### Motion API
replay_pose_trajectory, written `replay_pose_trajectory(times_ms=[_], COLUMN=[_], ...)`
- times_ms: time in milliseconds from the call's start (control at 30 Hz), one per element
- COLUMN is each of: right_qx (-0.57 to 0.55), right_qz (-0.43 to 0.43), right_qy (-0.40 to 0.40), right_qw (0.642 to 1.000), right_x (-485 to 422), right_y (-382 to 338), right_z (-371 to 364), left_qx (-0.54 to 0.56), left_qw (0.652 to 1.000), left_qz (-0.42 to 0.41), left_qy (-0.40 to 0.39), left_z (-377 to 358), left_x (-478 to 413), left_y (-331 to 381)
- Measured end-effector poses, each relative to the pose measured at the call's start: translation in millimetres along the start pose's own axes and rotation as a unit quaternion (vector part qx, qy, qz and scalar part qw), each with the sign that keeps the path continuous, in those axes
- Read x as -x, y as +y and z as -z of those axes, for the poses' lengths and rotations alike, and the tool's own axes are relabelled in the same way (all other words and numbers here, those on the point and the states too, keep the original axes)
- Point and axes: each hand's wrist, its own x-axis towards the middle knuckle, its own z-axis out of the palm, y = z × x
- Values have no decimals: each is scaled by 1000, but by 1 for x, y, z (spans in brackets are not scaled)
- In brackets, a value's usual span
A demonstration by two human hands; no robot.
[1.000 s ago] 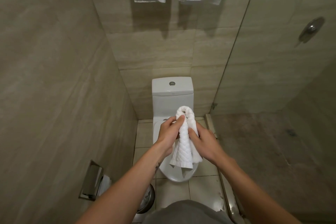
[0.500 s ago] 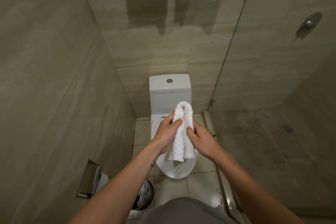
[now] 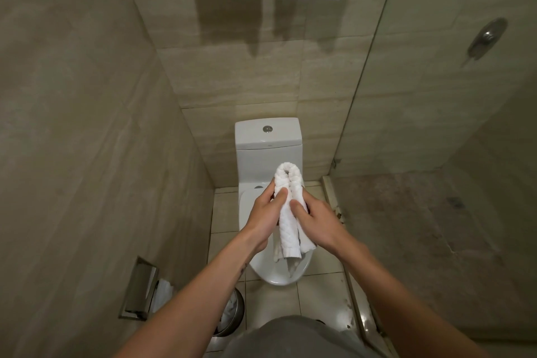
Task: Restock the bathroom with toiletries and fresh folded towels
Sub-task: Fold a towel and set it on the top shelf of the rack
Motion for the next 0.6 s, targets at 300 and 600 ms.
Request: replay_pose_trajectory(times_ms=[300, 600], right_qx=[63, 145], right_qz=[-2, 56], right_qy=[-53, -62], right_qw=[997, 986], right_x=[2, -2], right_y=[1, 11], right_z=[5, 19], left_qx=[-23, 42], left_qw=[997, 981], left_qz=[73, 191], left_qy=[-9, 7], left_z=[17, 31], left_x=[-1, -20], left_y=[7, 29])
